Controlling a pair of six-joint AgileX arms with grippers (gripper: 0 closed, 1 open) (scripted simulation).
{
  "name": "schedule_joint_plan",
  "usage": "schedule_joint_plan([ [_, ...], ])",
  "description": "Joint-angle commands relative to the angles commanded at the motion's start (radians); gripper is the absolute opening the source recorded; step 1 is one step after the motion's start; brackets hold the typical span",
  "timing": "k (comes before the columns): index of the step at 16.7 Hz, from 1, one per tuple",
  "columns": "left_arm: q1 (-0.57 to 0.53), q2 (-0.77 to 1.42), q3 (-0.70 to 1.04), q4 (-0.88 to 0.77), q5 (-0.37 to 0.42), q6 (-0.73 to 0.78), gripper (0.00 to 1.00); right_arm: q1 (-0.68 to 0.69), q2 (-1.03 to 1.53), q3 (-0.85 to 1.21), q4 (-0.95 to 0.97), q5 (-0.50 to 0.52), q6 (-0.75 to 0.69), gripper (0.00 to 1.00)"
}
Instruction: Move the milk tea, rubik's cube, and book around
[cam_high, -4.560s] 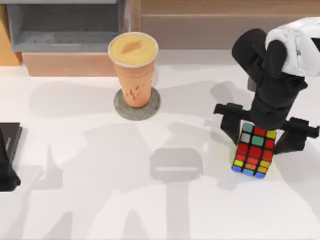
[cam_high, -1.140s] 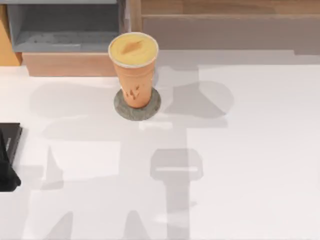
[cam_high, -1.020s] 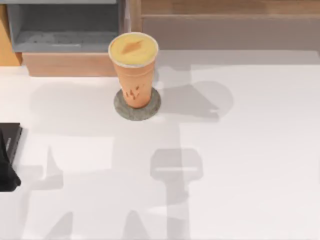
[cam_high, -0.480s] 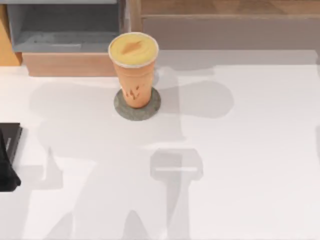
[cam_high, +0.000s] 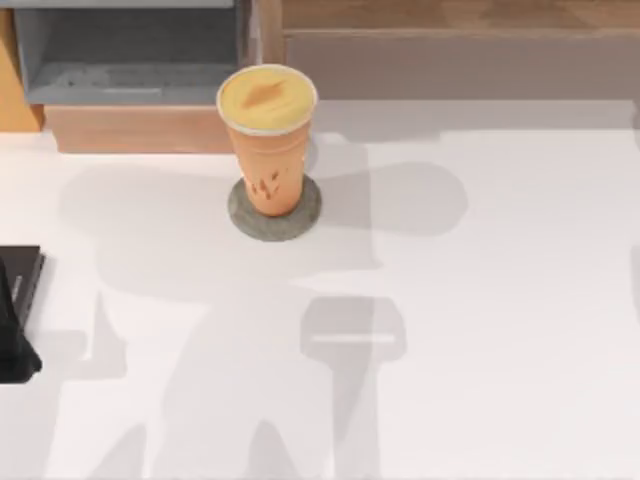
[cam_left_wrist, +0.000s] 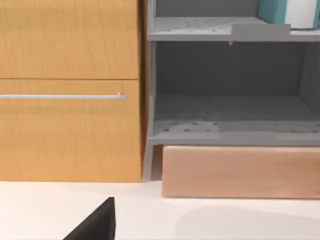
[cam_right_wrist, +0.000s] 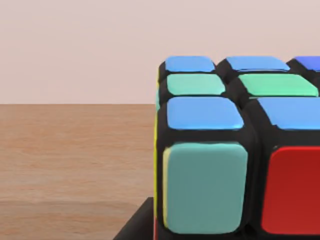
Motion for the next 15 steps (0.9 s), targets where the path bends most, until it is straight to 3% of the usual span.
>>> schedule_joint_plan([
  [11,0.000,0.000,0.000,0.000,0.000,0.000,1.00,0.000,0.000,0.000,0.000,0.000,0.000,0.98],
  [15,0.000,0.000,0.000,0.000,0.000,0.000,1.00,0.000,0.000,0.000,0.000,0.000,0.000,1.00],
])
